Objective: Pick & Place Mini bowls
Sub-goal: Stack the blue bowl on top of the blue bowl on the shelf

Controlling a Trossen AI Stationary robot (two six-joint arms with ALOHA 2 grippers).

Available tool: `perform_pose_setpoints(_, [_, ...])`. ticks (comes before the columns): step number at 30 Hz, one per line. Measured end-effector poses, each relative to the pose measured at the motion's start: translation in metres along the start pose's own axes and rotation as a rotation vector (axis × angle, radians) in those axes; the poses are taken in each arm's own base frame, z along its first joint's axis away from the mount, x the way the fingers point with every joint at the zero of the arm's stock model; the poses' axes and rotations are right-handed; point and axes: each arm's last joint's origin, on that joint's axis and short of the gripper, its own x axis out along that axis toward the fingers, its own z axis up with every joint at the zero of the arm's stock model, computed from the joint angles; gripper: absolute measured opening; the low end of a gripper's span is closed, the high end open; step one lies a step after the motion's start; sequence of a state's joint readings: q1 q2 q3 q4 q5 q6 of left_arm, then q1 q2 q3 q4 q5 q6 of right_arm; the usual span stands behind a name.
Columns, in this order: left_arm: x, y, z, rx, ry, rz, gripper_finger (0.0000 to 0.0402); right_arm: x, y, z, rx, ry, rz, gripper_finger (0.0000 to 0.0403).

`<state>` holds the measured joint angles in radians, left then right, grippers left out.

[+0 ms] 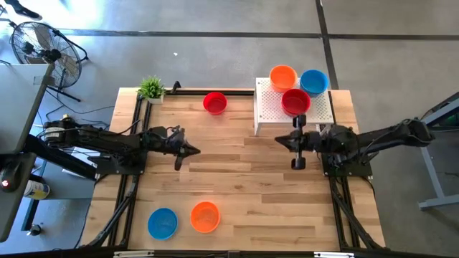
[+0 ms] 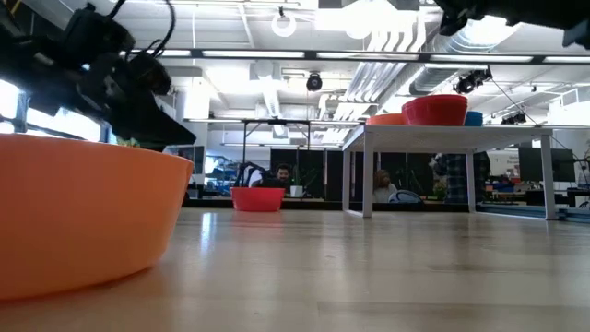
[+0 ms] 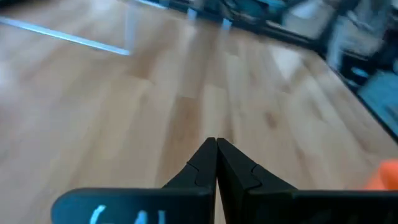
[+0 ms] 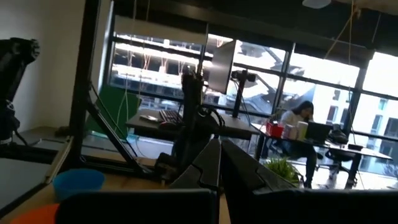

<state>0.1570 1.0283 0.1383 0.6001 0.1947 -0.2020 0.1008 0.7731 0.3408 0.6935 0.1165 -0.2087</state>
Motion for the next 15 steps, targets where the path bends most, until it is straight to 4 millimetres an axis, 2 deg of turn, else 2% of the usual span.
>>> perform_pose_setpoints(4, [0.011,-0.015,0.017,0.088,0.156,0.002,0.0001,-0.007,0.006,-0.007,-0.002,-0.055,0.020,0.0000])
perform_pose_setpoints(9, [0.019,-0.047,0.043,0.233,0.318,0.071,0.0001,-0.011,0.013,-0.012,0.005,-0.046,0.056,0.0000])
perform_pose_setpoints(15, [0.013,-0.089,0.060,0.327,0.433,-0.026,0.0001,-0.015,0.019,-0.018,0.007,-0.030,0.091,0.0000])
